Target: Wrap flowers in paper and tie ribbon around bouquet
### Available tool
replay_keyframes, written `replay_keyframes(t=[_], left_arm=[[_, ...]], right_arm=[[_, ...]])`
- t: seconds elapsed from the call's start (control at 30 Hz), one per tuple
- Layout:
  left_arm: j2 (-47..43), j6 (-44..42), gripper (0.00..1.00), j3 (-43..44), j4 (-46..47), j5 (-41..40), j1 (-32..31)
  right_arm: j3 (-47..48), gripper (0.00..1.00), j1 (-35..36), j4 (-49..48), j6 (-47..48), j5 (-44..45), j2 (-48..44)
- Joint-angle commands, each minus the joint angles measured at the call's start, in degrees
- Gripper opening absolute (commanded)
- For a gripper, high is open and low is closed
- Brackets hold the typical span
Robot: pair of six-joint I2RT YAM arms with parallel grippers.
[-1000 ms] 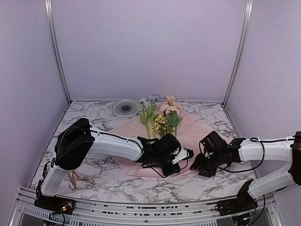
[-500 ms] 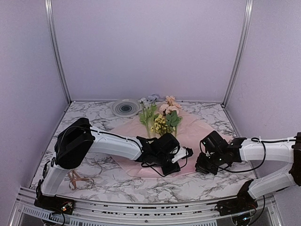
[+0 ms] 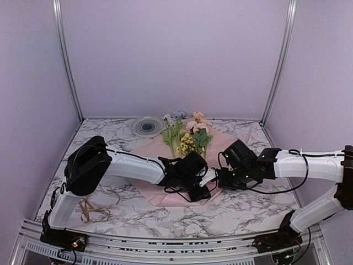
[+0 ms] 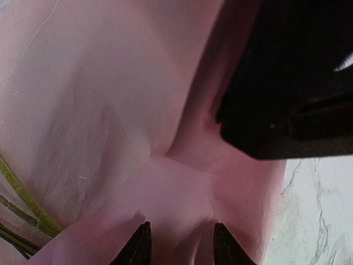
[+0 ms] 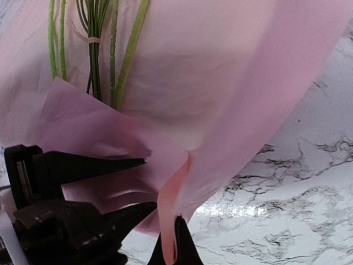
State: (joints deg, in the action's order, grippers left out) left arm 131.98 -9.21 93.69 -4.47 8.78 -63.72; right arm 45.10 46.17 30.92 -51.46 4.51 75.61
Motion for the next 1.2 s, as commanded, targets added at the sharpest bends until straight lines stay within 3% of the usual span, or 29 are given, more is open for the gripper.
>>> replay_keyframes(t=[0.0, 0.37, 0.63, 0.87, 1.07, 1.17], left_arm=[[2.77, 1.73, 0.39, 0.5, -2.34, -1.45, 1.22], [-4.59, 5.26, 0.43, -6.25, 6.91, 1.76, 2.84], [-10.64, 7.0, 0.49, -9.33, 6.75, 5.63, 4.22], [-19.14, 9.85, 0.53, -18.2, 6.93, 9.05, 6.74], [-24.65, 11.31, 0.6, -24.72, 1.01, 4.33, 8.19], [-27.18, 16.08, 0.66, -29.58, 2.06, 2.24, 10.49]], right_arm=[[4.42, 0.0, 4.03, -2.15, 7.62, -0.54, 3.59], [0.35, 0.0, 4.09, -7.6, 8.94, -3.15, 6.77], [-1.2, 0.0, 3.36, -8.45, 9.44, -1.54, 8.42], [-0.9, 0.0, 2.55, -9.52, 10.73, -1.77, 10.1], [-0.37, 0.0, 2.4, -9.42, 11.28, -1.8, 9.77], [-0.35, 0.0, 2.36, -9.74, 11.58, -2.02, 9.55]])
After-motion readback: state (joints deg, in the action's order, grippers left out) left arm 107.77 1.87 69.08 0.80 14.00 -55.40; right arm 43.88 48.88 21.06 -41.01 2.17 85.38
